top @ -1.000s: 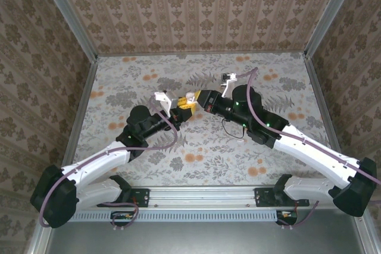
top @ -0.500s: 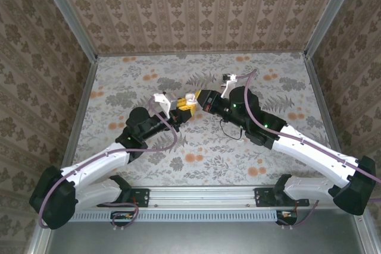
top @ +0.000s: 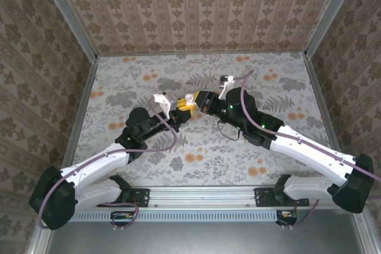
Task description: Insert the wireless bluetooth earbuds into the charging case
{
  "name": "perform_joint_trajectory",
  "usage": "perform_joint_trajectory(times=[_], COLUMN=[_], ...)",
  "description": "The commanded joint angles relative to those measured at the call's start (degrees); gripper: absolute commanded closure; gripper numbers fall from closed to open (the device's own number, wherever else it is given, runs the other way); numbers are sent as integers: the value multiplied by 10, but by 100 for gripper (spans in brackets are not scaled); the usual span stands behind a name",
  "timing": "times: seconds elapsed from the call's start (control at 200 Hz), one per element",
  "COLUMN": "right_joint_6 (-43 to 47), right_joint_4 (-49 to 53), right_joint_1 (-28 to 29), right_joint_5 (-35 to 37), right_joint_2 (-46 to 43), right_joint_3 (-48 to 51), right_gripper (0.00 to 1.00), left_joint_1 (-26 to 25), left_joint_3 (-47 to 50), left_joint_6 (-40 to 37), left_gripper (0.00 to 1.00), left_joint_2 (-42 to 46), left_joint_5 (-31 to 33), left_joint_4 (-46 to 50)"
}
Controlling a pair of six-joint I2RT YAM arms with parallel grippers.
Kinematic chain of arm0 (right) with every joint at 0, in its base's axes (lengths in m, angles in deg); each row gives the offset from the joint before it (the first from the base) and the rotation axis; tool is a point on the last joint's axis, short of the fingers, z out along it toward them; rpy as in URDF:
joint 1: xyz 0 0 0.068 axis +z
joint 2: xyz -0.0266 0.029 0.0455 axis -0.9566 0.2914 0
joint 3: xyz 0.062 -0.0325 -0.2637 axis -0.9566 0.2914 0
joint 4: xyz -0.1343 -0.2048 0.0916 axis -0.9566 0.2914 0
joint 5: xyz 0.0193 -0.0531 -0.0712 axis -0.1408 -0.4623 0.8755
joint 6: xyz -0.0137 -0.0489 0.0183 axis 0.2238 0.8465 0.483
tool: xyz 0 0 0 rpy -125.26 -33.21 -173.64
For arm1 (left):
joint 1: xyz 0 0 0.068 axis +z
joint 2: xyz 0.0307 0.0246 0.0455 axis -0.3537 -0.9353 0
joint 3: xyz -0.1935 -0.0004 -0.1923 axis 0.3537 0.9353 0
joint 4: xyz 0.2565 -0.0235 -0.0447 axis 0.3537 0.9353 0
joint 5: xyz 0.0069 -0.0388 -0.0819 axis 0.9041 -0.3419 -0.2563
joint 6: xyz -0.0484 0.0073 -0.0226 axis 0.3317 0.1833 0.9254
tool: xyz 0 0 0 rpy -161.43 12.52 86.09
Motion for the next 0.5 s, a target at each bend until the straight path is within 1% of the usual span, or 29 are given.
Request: perform_joint_trajectory(times=[0.0,0.28,0.495], right_joint_6=[-4,-1,-2], right_joint_4=[19,49,58], right_joint_1=[7,9,11], right_joint_5=[11,28,11], right_joint_2=[8,6,16], right_joint_3=[-4,-11,-21], right_gripper=[91,91,91], left_joint_1=[-5,-6,-6], left_joint_3=[0,-1,-6], left_joint_6=[-13,-19,-24], left_gripper=[100,100,100], left_joint_2=[15,17,13], left_joint_5=[4,7,8], left_joint_4=[-21,-21,-21])
